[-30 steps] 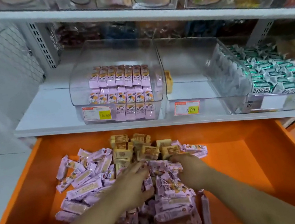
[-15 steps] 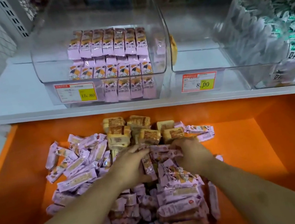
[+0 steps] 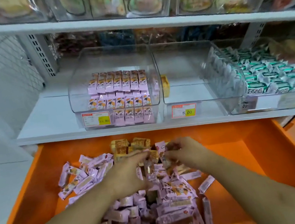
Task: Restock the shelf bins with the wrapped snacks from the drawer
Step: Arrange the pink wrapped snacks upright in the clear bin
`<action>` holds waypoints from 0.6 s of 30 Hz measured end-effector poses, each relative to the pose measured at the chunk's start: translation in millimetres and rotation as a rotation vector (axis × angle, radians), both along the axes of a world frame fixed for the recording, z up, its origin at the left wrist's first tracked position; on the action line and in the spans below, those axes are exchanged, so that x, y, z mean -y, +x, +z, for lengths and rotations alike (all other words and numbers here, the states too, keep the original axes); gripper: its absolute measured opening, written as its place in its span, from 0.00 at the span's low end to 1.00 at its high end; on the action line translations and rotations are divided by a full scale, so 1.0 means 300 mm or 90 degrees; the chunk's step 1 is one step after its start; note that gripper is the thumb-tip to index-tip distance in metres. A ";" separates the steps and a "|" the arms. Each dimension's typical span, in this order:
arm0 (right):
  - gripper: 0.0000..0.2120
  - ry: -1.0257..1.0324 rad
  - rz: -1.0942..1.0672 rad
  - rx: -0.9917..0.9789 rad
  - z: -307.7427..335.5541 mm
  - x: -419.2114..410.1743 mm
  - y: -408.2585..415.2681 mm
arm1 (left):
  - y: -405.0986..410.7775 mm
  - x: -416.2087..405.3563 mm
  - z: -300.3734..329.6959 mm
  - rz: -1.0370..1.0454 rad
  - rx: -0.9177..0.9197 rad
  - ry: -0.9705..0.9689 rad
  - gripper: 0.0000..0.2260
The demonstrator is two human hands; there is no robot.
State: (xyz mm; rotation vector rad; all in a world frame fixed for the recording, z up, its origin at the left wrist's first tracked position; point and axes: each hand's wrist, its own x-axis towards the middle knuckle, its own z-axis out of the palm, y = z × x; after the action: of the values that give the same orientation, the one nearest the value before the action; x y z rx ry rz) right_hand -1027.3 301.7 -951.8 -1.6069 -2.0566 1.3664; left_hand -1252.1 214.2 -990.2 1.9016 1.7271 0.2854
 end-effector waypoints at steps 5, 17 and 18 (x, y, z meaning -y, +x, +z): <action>0.05 -0.034 -0.031 -0.145 0.283 0.093 0.032 | 0.017 0.071 0.298 0.056 0.176 0.056 0.50; 0.13 -0.045 -0.063 -0.323 0.492 0.219 0.010 | 0.070 0.192 0.522 0.125 0.473 0.067 0.38; 0.13 -0.049 -0.051 -0.328 0.499 0.211 0.001 | 0.064 0.188 0.534 0.128 0.463 0.067 0.39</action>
State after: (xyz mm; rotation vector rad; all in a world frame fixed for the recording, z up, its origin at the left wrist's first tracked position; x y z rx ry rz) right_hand -1026.9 238.4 -802.1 -1.1816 -1.6357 1.6358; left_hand -1233.0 157.9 -829.9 1.4177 1.4001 1.0185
